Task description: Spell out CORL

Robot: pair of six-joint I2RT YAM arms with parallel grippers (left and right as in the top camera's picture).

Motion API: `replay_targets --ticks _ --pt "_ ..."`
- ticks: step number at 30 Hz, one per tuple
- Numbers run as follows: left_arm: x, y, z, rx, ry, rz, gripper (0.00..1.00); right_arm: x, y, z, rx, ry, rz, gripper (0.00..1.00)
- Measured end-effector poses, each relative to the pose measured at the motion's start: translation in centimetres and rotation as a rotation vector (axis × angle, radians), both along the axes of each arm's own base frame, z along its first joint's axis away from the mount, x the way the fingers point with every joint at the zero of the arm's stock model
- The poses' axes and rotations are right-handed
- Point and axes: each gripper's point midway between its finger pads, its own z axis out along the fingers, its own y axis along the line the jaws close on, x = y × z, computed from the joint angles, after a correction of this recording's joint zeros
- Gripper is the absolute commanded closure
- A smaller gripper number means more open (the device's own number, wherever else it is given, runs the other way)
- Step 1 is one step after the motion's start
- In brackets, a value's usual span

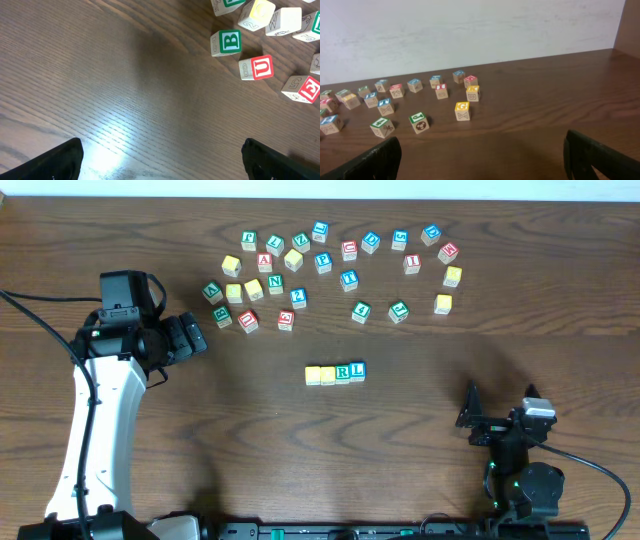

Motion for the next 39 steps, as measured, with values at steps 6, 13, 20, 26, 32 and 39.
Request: replay_targets --ticks 6,13,20,26,32,39 --pt "-0.2 0.2 1.5 0.020 -0.045 0.006 0.00 0.0 0.0 0.0 0.000 0.000 0.000 0.01" --pt "0.6 0.5 7.6 0.084 -0.445 0.005 0.00 0.0 0.0 0.0 0.000 -0.001 0.000 0.01" --pt "-1.7 0.2 6.4 0.117 -0.707 0.008 0.00 0.0 0.0 0.0 0.000 -0.002 0.000 0.01" --pt "-4.5 -0.2 3.8 0.129 -0.800 0.009 0.00 0.0 0.0 0.0 0.000 -0.001 0.000 0.01" --pt "-7.0 -0.5 1.7 0.141 -0.896 0.010 0.00 0.0 0.0 0.0 0.000 -0.002 0.001 0.01" --pt "-8.0 -0.7 0.6 0.153 -0.986 0.011 0.00 0.0 0.1 0.0 0.000 -0.002 0.003 0.01"
